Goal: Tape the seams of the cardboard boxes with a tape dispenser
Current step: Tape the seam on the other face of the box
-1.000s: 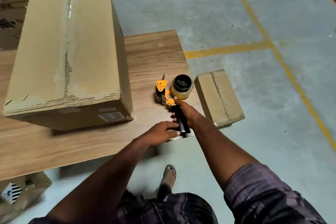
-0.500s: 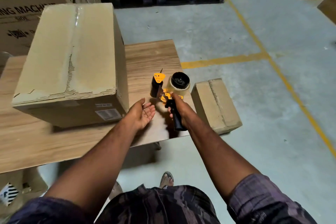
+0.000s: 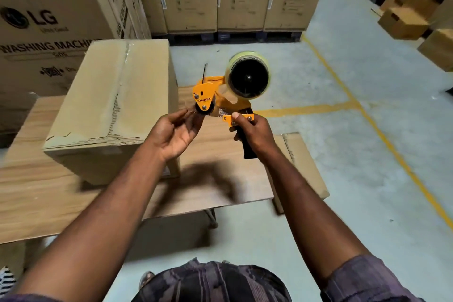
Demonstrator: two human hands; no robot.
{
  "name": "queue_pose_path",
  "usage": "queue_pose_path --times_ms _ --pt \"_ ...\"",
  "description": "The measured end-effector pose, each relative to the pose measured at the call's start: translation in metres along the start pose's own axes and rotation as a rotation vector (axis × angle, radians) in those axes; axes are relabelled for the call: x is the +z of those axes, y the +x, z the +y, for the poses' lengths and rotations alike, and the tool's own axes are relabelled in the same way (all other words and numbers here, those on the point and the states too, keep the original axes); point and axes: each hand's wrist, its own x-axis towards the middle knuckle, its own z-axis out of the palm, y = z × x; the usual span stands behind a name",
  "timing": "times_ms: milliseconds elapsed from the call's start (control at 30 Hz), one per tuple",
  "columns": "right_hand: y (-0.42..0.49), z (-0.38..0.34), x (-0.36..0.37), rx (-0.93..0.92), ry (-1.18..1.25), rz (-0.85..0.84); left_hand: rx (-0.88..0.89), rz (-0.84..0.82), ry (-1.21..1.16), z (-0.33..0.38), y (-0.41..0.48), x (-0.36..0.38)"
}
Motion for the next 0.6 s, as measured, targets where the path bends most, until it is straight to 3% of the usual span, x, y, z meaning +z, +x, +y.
queue_pose_path --times_ms 133,433,600 --pt "-0.004 -0.012 0.021 -0.047 -0.048 -0.02 -0.046 -0.029 -0.005 0.019 -0.021 -0.026" --pt "0.001 -0.044 0.083 -0.161 -0.171 -0.151 0.119 0.215 0.114 0.067 -0.066 -0.054" --pt "0.005 -0.061 0.128 -0.199 -0.235 -0.207 0.097 0.292 0.263 0.099 -0.087 -0.08"
